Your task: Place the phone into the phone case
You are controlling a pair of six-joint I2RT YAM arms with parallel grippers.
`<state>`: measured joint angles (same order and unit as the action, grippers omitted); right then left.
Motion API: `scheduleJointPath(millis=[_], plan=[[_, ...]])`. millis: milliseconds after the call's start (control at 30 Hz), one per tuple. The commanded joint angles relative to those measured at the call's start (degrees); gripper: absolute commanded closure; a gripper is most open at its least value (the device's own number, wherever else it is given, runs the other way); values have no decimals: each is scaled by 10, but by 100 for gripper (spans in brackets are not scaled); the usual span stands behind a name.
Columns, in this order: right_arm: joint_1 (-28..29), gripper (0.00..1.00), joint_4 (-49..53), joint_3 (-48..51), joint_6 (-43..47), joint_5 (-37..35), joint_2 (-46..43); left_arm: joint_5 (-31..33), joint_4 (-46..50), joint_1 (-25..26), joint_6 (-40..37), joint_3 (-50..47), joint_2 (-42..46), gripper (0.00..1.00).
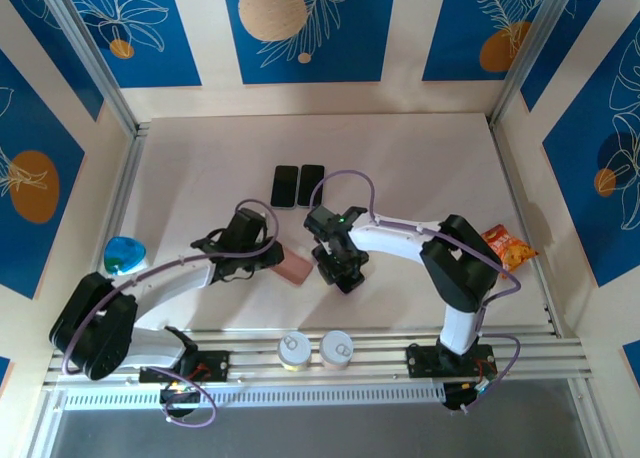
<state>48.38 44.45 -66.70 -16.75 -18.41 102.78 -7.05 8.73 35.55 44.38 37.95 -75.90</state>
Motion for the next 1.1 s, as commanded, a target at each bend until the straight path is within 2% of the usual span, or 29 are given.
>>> scheduleJointPath(millis=[0, 233, 400, 1067], plan=[[-7, 45, 5, -21, 21, 12, -38, -53, -39, 5, -13, 31, -19, 80], [-11, 47, -1, -26, 22, 39, -61, -126, -98, 6, -9, 59, -87, 62], [-13, 48, -1, -31, 19, 51, -72, -163, -160, 7, 9, 61, -124, 55], [-34, 49, -9, -42, -5, 97, -101, -213, -275, 11, 62, 79, -197, 63]])
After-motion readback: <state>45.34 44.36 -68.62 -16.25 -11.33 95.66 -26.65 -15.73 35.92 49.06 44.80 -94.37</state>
